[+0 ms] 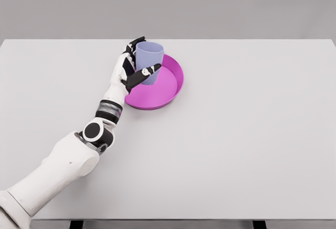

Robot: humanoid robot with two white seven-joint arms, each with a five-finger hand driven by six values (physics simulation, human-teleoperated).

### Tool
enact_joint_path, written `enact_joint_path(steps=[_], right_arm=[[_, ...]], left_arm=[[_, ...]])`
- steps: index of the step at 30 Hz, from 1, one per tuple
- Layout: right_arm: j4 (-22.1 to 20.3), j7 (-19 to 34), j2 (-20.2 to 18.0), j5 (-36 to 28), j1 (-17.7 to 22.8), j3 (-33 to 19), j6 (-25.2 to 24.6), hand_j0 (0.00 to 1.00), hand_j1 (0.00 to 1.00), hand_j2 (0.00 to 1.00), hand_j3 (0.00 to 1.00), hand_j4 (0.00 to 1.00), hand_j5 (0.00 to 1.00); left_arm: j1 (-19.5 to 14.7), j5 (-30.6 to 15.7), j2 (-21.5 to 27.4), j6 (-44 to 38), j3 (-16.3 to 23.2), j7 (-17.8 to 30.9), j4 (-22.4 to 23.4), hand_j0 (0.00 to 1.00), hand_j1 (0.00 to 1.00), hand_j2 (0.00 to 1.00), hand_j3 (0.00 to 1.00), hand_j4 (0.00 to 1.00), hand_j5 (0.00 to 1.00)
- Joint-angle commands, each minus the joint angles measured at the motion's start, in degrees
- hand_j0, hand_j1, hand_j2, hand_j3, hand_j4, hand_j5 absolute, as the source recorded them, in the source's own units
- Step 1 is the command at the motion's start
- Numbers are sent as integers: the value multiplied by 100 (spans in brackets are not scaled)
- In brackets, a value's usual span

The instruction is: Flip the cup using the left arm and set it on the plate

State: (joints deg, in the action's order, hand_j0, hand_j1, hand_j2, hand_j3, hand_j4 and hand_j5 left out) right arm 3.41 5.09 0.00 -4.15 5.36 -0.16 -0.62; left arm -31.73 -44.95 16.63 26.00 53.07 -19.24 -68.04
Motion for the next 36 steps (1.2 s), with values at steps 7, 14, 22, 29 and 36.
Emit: enact_joint_path(steps=[7,14,22,29,36], right_arm=[[2,1,0,2,0,7,0,100,100,100,100,100,100],[2,1,0,2,0,-1,0,100,100,100,100,100,100],[2,1,0,2,0,7,0,100,100,100,100,100,100],[2,1,0,2,0,-1,0,100,100,100,100,100,100],[2,1,0,2,0,-1,0,100,100,100,100,100,100]], left_arm=[[9,65,-11,1,-16,-1,19,65,65,65,65,65,65],[9,65,7,10,-42,-1,19,65,65,65,65,65,65],[9,65,15,256,-103,-1,19,66,66,66,66,66,66],[9,65,7,256,-103,-1,19,68,68,68,68,68,68],[0,65,7,265,-103,-1,19,73,73,73,73,73,73]])
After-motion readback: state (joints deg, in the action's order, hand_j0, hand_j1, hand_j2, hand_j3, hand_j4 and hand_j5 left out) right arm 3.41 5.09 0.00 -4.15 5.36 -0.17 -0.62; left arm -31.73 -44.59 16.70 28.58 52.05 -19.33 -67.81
